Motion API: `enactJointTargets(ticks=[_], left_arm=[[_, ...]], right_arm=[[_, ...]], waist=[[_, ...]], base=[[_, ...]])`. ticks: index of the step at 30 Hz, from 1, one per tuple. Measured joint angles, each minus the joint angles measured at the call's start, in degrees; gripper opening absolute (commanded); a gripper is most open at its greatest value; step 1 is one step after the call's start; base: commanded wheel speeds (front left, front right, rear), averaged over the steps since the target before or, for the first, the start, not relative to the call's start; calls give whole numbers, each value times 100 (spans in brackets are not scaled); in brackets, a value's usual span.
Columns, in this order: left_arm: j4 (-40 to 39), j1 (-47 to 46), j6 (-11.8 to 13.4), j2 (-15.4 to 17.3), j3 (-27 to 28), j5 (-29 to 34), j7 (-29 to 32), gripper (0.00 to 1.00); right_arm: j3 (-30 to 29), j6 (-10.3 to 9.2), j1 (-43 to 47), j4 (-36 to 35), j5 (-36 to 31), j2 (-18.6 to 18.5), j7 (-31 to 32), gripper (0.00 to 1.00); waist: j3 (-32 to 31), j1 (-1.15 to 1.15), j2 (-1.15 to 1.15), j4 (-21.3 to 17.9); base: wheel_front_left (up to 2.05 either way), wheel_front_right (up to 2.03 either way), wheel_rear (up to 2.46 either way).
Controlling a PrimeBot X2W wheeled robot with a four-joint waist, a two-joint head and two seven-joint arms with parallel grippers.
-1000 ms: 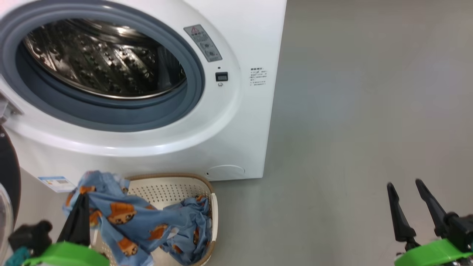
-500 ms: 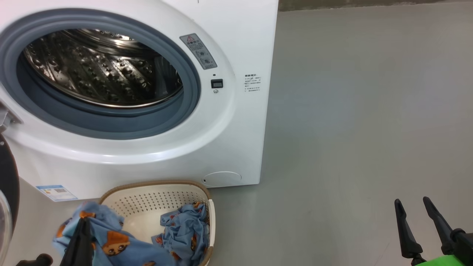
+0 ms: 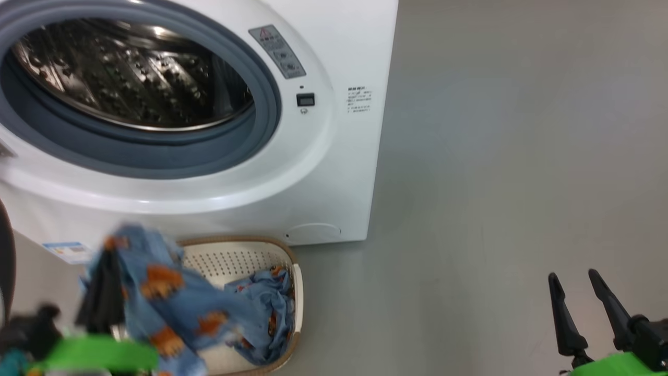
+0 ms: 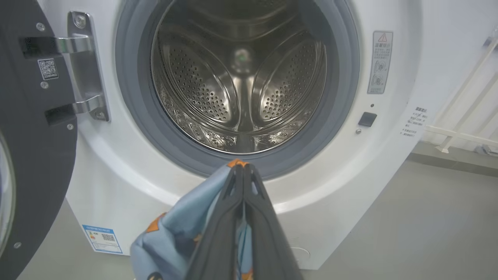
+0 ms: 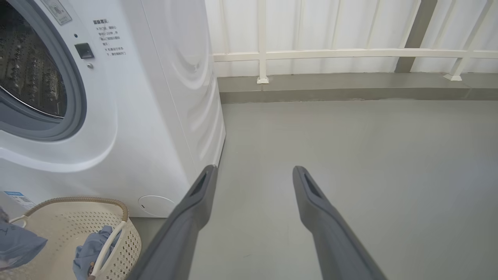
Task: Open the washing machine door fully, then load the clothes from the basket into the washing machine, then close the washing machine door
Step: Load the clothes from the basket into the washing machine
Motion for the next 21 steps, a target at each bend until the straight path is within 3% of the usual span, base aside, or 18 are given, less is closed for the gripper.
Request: enactJointTargets(ticks=[11,21], left_arm=[[428,-2813,0,186,100,40,-43,0],[2230,-4484,0,638,-502,-76,-48,0]], right_arm=[[165,0,-542,-3,-19,26,-1,100],[765,0,-1162,66,-58,42,-1,100]], waist=[[643,0,0,49],[1232,0,0,-172]], base=[[0,0,0],[0,0,0]])
